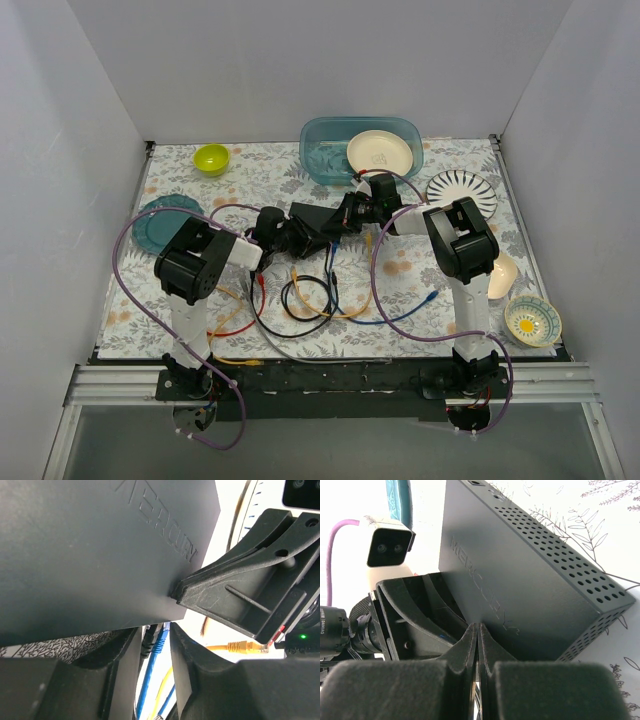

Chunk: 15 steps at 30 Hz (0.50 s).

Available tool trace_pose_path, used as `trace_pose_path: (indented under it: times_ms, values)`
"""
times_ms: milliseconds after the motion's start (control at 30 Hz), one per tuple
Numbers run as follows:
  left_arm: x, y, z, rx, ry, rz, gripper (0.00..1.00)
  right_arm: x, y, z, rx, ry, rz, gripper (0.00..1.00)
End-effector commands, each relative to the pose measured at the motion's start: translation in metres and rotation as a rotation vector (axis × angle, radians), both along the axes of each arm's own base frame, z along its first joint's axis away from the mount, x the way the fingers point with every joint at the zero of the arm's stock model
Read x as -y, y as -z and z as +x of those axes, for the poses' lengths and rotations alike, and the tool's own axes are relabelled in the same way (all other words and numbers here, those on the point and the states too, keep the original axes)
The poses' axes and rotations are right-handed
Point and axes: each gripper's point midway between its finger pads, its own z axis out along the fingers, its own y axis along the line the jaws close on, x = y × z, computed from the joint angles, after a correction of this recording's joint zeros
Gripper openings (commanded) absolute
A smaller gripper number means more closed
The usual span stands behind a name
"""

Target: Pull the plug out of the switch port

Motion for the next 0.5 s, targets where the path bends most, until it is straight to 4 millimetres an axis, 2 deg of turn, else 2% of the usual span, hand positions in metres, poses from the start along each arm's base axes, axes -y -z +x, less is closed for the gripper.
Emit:
trace_pose_path:
  times_ms: [0,267,467]
  values:
    - [-0.024,0.062,-0.032,-0.146,0.016,0.150,0.28,0.023,0.061,-0.021,-0.128,0.036,-0.161,0.06]
    - [-0.024,0.073,-0.031,-0.200,0.003,0.173,0.25,0.025,0.062,-0.021,-0.128,0.039,-0.165,0.06]
    - [-0.023,0.079,-0.027,-0.264,-0.028,0.186,0.31,0.025,0.063,-0.022,-0.130,0.038,-0.165,0.06]
